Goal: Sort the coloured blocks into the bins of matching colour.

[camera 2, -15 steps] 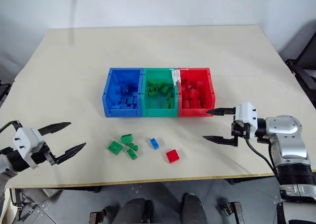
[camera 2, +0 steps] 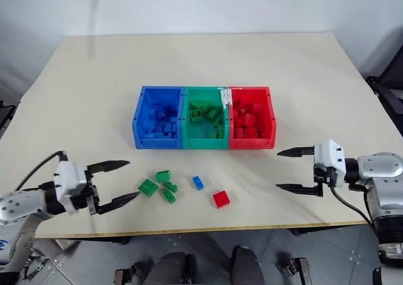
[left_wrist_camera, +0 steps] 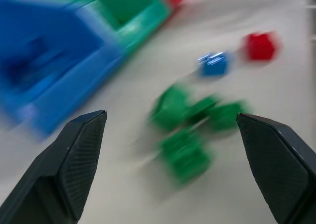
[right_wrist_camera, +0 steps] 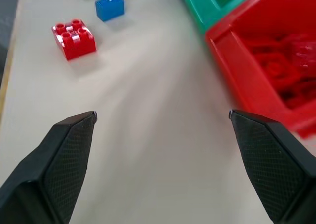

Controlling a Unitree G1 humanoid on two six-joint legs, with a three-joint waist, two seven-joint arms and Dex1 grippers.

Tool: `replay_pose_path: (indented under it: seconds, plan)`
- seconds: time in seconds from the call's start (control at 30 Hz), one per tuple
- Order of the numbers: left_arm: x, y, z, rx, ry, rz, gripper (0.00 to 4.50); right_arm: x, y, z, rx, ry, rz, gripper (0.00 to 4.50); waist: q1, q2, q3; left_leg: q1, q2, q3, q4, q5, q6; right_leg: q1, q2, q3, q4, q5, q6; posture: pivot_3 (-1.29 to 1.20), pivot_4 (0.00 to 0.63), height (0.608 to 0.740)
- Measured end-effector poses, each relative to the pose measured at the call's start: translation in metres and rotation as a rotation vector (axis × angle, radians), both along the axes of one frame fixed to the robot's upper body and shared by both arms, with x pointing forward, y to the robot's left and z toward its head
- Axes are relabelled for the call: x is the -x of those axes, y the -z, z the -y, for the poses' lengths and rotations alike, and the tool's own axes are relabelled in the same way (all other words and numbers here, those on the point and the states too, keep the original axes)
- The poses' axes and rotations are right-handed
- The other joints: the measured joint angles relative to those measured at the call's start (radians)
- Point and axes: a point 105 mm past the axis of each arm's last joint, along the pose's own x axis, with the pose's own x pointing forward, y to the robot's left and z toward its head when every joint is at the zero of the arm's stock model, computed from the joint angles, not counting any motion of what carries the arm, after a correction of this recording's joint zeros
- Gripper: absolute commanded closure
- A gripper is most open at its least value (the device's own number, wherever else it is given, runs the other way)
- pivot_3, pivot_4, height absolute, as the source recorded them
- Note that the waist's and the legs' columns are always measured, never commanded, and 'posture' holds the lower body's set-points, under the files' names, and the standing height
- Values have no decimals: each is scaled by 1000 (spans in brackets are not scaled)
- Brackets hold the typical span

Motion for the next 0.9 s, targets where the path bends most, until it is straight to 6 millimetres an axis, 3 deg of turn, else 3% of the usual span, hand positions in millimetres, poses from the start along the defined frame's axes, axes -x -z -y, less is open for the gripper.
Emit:
replay_pose_path:
  seconds: [0.13, 0.23, 0.57, 0.67, 0.9]
  plan:
    - [7, 4, 9, 5, 35, -18, 29, 3, 12, -31, -5, -111, -47, 0, -11, 0, 0, 1, 2, 1, 0, 1, -1, 0, 2, 0, 0, 0, 0, 0, 150, 740]
    - [15, 13, 4, 0, 24, -61, 29, 8, 24, -58, 26, -213, -107, 0, -7, 1, 0, 0, 1, 0, 0, 1, -1, 0, 1, 0, 1, 0, 0, 0, 150, 740]
    - [34, 27, -37, -75, -95, -44, 29, 17, 55, -135, 175, -491, -149, 0, -3, 0, 0, -1, 0, -2, 1, 0, -2, -1, -1, -2, 0, -1, -1, 0, 150, 740]
    - [37, 27, -40, -73, -104, -42, 0, 16, 59, -136, 202, -494, -158, 609, -2, 0, 0, -1, -1, -3, 1, 0, -1, 0, -2, -2, 0, -1, -1, 0, 150, 740]
    - [39, 19, -31, -14, -85, -35, 0, 15, 59, -130, 198, -485, -145, 2945, -6, 0, 0, -1, 0, -3, 0, 0, -1, 0, -2, -2, 0, -1, -1, 0, 150, 740]
